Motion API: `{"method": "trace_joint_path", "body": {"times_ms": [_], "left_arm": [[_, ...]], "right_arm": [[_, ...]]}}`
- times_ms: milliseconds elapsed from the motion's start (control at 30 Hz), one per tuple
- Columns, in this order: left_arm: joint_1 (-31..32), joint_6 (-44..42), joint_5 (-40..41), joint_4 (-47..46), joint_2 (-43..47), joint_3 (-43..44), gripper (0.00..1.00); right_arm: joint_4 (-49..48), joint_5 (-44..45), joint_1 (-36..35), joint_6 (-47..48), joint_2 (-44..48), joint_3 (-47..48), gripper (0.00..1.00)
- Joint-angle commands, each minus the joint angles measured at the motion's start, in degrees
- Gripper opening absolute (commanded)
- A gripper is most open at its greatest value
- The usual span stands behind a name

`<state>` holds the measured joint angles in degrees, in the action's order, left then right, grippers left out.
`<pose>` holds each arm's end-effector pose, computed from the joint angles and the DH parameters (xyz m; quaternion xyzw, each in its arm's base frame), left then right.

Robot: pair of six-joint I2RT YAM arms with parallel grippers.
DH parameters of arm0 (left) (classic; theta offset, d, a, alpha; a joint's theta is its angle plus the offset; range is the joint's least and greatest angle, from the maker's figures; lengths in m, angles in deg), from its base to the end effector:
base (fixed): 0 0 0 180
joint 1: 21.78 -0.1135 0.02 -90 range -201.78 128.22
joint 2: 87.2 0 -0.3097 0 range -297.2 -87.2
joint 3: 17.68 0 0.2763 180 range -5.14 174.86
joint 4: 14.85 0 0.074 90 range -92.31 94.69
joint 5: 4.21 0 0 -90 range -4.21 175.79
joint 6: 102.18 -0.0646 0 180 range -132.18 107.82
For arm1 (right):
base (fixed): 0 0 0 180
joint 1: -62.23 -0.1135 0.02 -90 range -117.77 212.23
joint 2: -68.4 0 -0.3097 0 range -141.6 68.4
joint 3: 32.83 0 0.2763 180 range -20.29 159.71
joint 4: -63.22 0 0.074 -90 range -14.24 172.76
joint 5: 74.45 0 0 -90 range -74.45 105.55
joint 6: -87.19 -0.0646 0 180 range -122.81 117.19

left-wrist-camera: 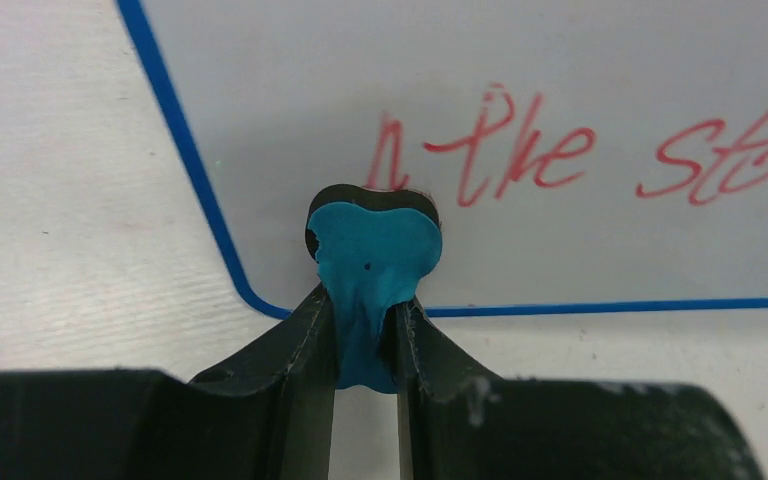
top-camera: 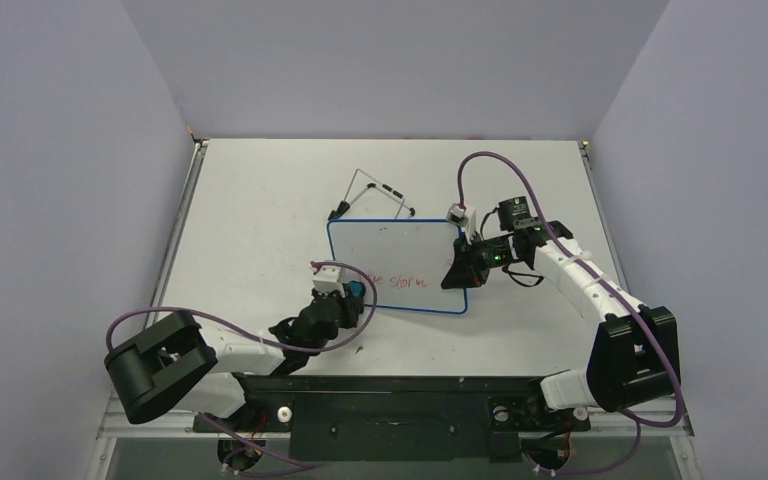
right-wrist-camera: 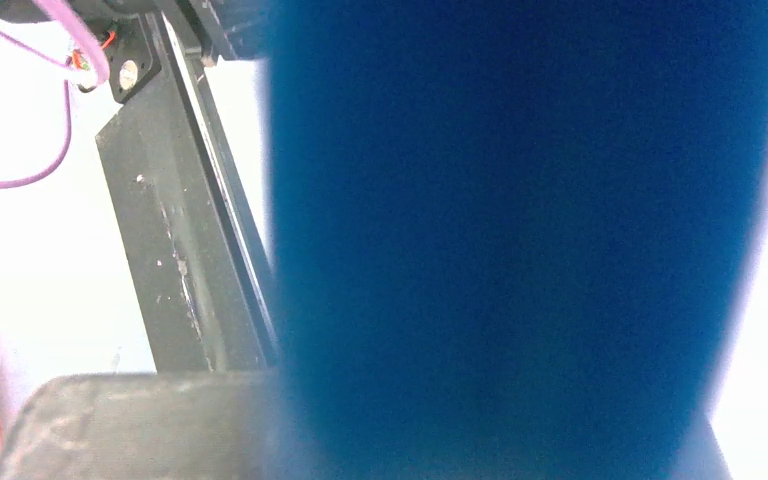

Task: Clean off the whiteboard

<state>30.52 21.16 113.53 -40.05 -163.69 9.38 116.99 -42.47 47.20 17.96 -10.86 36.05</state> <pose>0.1748 -0.1770 0.1509 0.0059 0.8256 -0.2106 0.5235 0.2574 0.1259 0.2706 -0.3652 0.7778 0.4623 0.2190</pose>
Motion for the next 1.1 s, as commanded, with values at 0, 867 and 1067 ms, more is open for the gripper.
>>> {"method": "trace_joint_path", "body": {"times_ms": [0,867,1067], "left_arm": [[3.7,-0.7,3.4,0.5,-1.0,4.2,0.00],[4.4,-1.6,2.9,1.3,0.9,5.3,0.00],[-1.2,-5.6,-0.1,6.5,4.4,10.9,0.00]], "right_arm": [[1.6,0.9,-0.4,1.9,1.3,-0.3,0.00],[1.7,1.0,-0.4,2.0,1.0,-0.3,0.00],[1.6,0.9,-0.4,2.1,1.1,-0.3,0.00]]}}
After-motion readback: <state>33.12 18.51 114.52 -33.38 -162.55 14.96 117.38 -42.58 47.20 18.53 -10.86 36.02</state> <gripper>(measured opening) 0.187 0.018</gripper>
